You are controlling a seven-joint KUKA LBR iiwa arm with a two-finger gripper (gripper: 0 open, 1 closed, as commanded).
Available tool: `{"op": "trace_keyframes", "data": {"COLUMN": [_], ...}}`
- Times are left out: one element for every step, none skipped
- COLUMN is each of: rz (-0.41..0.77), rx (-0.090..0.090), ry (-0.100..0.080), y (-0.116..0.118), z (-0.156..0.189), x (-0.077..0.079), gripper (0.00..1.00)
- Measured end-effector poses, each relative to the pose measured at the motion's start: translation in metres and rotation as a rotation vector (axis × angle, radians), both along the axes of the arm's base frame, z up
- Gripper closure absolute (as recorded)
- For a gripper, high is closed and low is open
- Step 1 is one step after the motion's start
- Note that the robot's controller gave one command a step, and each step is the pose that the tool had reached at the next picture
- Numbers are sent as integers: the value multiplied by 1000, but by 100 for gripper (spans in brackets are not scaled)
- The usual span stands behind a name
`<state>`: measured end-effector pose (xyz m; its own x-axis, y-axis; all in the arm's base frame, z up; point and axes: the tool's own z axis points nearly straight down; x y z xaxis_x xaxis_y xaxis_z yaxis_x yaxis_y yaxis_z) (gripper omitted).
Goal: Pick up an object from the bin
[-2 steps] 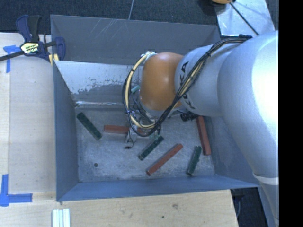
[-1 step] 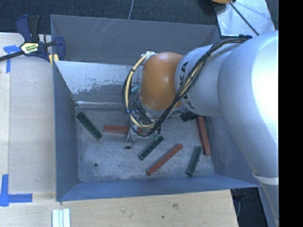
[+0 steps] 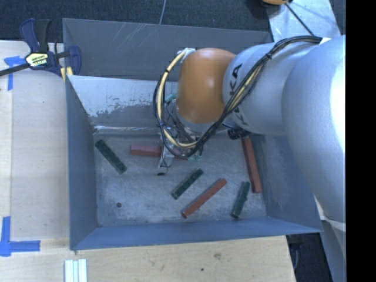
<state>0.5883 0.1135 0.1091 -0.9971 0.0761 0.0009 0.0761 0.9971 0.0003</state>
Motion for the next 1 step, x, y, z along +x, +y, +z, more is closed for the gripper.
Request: {"op": "trace_keyframes", "data": {"rz": [27], "rx": [0], "ry": [-4], "y": [0], "z": [132], "x": [-23], "gripper": [100]}}
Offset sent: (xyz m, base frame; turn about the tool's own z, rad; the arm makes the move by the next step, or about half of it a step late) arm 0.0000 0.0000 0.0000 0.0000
